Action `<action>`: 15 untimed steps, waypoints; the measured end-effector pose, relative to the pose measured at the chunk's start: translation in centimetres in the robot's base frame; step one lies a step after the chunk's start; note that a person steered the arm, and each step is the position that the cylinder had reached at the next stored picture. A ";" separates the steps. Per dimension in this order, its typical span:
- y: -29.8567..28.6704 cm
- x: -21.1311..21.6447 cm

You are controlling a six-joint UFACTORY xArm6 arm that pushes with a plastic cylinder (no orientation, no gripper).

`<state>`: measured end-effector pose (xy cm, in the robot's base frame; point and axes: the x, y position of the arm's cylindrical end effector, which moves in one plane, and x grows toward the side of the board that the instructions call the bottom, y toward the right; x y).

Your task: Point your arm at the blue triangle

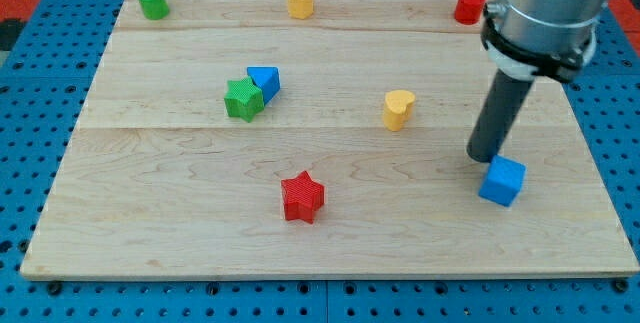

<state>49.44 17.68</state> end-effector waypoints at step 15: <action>-17.6 -13.9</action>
<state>35.57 0.10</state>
